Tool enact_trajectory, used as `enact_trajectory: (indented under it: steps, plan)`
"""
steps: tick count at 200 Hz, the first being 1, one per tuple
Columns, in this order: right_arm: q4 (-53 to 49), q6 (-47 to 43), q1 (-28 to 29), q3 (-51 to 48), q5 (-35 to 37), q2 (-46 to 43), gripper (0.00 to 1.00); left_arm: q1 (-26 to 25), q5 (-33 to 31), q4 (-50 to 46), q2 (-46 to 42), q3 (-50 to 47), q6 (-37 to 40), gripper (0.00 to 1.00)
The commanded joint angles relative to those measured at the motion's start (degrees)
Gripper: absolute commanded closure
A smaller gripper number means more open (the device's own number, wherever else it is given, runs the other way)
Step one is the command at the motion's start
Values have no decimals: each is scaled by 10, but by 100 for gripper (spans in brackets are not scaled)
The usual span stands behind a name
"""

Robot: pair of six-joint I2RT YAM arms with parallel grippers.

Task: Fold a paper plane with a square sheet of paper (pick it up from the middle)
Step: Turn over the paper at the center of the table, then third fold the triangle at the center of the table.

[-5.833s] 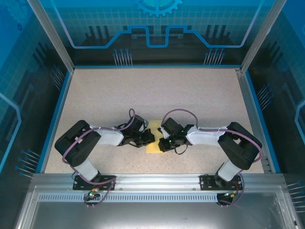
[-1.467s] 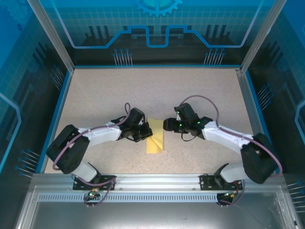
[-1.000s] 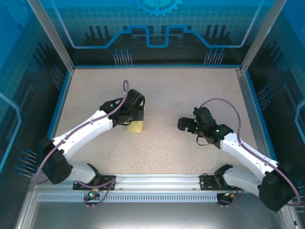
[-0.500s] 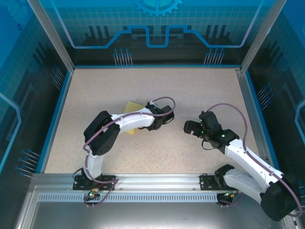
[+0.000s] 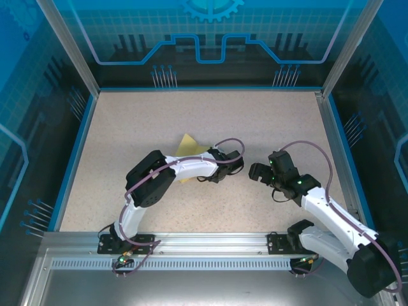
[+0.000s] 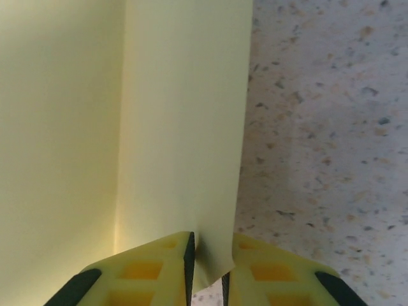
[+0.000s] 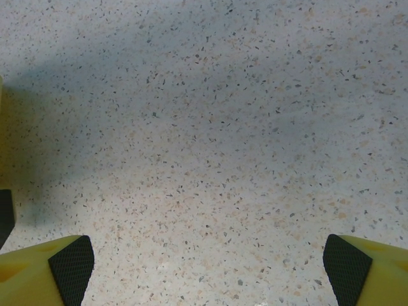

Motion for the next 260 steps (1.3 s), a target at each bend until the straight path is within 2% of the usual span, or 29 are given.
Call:
enact_trajectory:
  steps: [1,31,62,85,106,121,146,176,205,241,260]
  plan:
    - [-4,9,-13,-2,-4,3,3,-1,42,20,9,2,-14,75]
    - [-10,10,-15,3,-6,3,3,-1,88,28,-23,3,-14,67]
    - [-5,10,-20,2,-12,2,3,-1,190,69,-140,-22,-10,54]
    - [24,-3,-21,-3,-45,11,3,7,257,102,-227,-56,-15,45]
    - [66,-10,-20,-5,-102,27,4,38,310,139,-303,-116,-41,42]
    - [104,-3,-9,0,-149,51,5,80,359,180,-362,-178,-64,39]
    - [135,20,55,35,-154,123,5,161,415,238,-427,-272,-88,31]
    - [155,45,146,115,-145,252,12,234,437,253,-431,-322,-104,38]
    - [123,46,221,251,-101,381,22,297,430,248,-444,-364,-127,41]
    - [84,43,252,396,-74,524,27,343,427,228,-483,-407,-131,36]
    - [65,34,252,456,-91,589,28,357,430,219,-497,-427,-132,34]
